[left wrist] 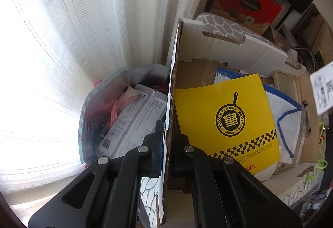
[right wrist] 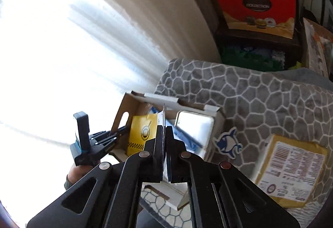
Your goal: Organize objects
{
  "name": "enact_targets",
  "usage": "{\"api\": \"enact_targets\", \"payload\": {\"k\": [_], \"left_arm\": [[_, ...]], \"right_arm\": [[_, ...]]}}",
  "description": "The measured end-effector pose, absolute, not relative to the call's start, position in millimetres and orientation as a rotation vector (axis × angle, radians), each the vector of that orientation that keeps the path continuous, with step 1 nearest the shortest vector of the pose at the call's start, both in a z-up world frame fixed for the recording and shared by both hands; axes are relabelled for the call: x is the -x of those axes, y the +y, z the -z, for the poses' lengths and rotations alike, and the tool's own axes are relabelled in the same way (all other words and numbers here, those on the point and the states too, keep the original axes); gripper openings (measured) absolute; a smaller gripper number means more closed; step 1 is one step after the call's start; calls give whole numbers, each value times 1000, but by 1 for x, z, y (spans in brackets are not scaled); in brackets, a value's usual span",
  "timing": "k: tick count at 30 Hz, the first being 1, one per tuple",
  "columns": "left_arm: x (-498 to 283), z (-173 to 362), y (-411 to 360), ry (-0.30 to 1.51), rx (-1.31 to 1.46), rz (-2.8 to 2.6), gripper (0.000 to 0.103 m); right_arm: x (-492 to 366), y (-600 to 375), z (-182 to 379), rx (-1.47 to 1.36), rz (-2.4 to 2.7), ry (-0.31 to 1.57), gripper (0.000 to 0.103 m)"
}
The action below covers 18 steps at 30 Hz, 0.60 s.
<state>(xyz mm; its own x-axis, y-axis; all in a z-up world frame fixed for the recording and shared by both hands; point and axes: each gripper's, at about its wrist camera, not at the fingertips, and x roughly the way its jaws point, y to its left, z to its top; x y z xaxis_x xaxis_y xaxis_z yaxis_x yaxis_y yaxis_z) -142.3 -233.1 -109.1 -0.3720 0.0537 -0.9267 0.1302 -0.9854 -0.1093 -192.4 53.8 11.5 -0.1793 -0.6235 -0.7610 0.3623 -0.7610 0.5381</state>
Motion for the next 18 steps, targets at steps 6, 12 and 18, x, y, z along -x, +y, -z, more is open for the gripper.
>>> {"api": "enact_targets", "payload": {"k": [6,12,18], "left_arm": [[143,109,-231,259,-1728,2550,4],[143,109,-224,257,-1740,2566,4],[143,110,-222,256,-1747,2572,4]], "right_arm": [[183,11,21,-1492,1904,-337,2],[172,-24,41,-1545,1859,-250,13],[192,15,21,-1503,2071,-205,64]]}}
